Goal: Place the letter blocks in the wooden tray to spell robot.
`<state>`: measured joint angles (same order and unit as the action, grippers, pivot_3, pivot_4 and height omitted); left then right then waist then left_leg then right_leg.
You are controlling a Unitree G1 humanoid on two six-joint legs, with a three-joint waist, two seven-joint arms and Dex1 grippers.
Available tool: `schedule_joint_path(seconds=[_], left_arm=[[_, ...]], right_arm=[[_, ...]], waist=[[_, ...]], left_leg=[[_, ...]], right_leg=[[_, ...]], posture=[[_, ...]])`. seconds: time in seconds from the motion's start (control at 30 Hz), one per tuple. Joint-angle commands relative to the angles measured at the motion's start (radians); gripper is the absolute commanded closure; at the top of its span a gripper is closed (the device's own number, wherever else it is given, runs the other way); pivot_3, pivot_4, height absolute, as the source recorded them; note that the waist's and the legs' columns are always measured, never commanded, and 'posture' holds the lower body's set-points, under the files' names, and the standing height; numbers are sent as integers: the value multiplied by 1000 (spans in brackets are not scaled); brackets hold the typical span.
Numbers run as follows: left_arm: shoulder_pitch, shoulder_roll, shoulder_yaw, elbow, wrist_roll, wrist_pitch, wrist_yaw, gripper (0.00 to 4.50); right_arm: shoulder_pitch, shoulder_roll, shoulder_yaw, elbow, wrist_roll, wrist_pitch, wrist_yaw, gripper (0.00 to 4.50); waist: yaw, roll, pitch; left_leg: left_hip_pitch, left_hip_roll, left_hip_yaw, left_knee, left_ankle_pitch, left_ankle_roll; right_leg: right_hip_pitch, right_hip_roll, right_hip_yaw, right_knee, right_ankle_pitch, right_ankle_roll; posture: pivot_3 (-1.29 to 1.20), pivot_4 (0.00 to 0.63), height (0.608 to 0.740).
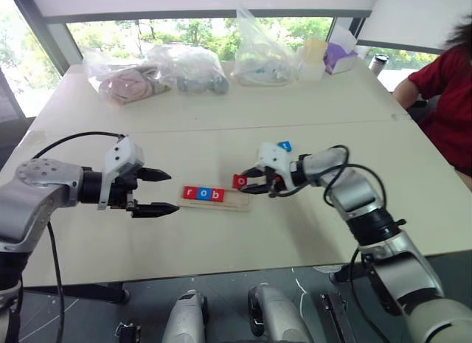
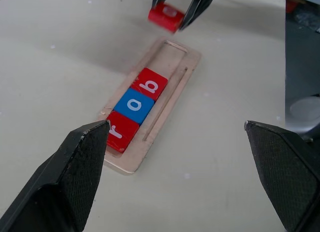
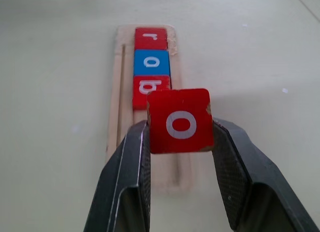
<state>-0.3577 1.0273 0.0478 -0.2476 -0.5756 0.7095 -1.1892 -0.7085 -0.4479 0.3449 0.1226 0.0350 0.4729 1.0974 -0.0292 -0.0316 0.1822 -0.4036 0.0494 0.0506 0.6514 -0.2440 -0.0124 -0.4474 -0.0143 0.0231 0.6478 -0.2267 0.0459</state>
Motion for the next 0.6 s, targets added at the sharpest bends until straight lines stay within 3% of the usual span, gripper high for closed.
schedule_joint_path(seconds=[0.03, 0.6], left_arm=[[-1, 3, 31, -29, -4, -7, 11, 0], [35, -23, 25, -93, -29, 18, 41, 0]], right_arm=[[0, -8, 11, -39, -27, 19, -36, 3349], [12, -4, 71, -23, -32, 18, -7, 3349]], waist=[[7, 0, 0], [12, 0, 0]], left_leg=[[-1, 0, 1, 0, 0, 0], [-2, 0, 1, 1, 0, 0]], right_leg=[[-1, -1, 1, -1, 0, 0], [-2, 1, 1, 0, 0, 0]], posture=[[0, 150, 740], [0, 150, 740]])
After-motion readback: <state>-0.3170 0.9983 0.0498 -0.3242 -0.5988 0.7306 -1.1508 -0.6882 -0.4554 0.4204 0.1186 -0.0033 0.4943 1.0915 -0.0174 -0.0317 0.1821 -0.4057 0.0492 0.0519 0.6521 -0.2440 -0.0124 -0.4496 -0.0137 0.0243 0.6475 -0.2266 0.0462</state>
